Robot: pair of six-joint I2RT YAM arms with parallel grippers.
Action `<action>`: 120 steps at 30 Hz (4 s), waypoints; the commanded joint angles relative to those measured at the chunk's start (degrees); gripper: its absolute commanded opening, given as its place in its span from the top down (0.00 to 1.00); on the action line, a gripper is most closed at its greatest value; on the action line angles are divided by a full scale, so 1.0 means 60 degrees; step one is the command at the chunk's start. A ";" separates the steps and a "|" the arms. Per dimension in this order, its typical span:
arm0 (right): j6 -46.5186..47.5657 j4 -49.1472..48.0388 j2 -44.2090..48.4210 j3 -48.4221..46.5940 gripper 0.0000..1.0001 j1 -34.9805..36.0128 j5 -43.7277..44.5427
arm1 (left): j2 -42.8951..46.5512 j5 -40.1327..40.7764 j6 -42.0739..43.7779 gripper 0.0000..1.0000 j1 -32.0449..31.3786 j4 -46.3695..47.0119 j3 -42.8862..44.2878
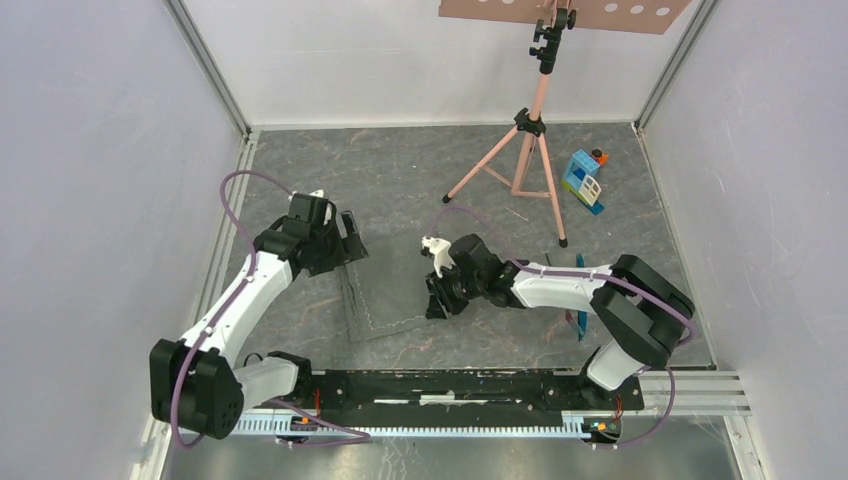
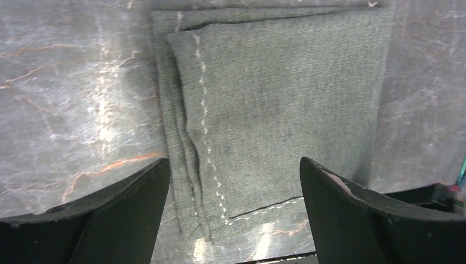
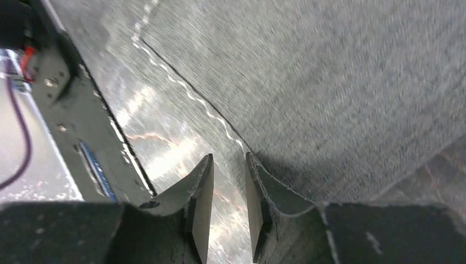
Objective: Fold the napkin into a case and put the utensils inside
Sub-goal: Rotate the square-folded napkin at the center of the board, then smooth out the square-folded napkin at the center of the board.
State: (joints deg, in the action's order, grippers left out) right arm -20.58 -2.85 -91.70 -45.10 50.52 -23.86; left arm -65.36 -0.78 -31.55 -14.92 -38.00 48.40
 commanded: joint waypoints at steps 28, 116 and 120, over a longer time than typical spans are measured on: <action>0.1881 0.1935 0.1857 -0.0319 0.41 -0.2737 0.2586 | -0.5430 -0.2816 -0.0281 0.03 -0.0214 0.1783 0.2082; -0.1282 0.3663 0.6505 0.3698 0.87 -0.3631 0.1426 | -0.0850 -0.2826 -0.3794 0.98 -0.4033 0.3284 -0.2852; -0.1177 0.3900 0.6637 0.3590 0.87 -0.3630 0.1440 | -0.0639 -0.2826 -0.3769 0.98 -0.4033 0.3175 -0.2938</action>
State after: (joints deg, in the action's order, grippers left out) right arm -29.02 18.63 -53.25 -20.91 28.86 -15.46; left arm -71.40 -18.46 -53.71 -38.76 -17.69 30.79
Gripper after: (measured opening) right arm 0.131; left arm 0.088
